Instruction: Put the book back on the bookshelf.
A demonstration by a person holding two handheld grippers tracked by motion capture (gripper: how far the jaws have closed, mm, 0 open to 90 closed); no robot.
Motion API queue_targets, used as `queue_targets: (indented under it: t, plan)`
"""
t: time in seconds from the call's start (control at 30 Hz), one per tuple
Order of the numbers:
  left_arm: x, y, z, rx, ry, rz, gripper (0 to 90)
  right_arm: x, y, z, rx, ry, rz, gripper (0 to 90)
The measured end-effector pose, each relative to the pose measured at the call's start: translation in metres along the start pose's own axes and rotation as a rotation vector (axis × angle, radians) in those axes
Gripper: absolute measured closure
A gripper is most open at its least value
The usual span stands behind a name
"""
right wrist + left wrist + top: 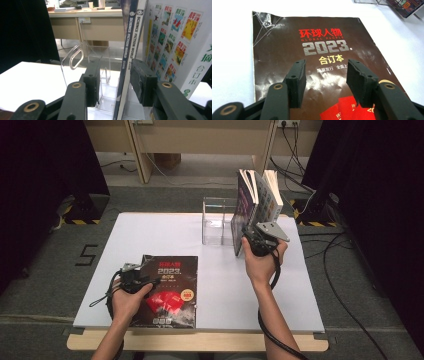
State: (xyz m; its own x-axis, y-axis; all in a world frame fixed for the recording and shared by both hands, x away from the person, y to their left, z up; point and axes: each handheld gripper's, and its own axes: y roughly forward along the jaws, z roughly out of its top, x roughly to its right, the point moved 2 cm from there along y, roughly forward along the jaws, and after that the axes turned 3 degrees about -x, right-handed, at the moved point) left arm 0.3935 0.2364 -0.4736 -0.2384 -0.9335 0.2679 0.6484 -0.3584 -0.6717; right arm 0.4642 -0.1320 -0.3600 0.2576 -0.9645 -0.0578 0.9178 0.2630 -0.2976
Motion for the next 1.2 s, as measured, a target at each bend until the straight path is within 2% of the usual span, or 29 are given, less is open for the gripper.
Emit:
queue_targets:
  t: [0.17, 0.53, 0.6, 0.9, 1.07, 1.2]
  plan:
    - [-0.001, -0.001, 0.001, 0.005, -0.005, 0.004, 49.8, -0.002, -0.002, -0.004, -0.022, -0.004, 0.018, 64.1]
    - [-0.004, -0.002, 0.001, 0.002, -0.007, 0.018, 50.0, -0.007, -0.002, -0.014, -0.069, -0.007, 0.056, 64.1]
    - [-0.005, -0.002, 0.001, 0.002, -0.008, 0.02, 50.3, -0.008, -0.002, -0.018, -0.096, 0.004, 0.075, 64.0]
    - [-0.011, -0.001, 0.001, -0.004, -0.017, 0.048, 52.0, -0.015, 0.003, -0.038, -0.201, -0.007, 0.122, 64.6]
    - [-0.019, -0.003, 0.002, -0.012, -0.019, 0.09, 54.6, -0.019, 0.007, -0.048, -0.266, -0.014, 0.144, 66.0]
    - [-0.029, -0.003, 0.001, -0.03, -0.035, 0.115, 60.7, -0.021, 0.012, -0.056, -0.333, -0.014, 0.17, 67.2]
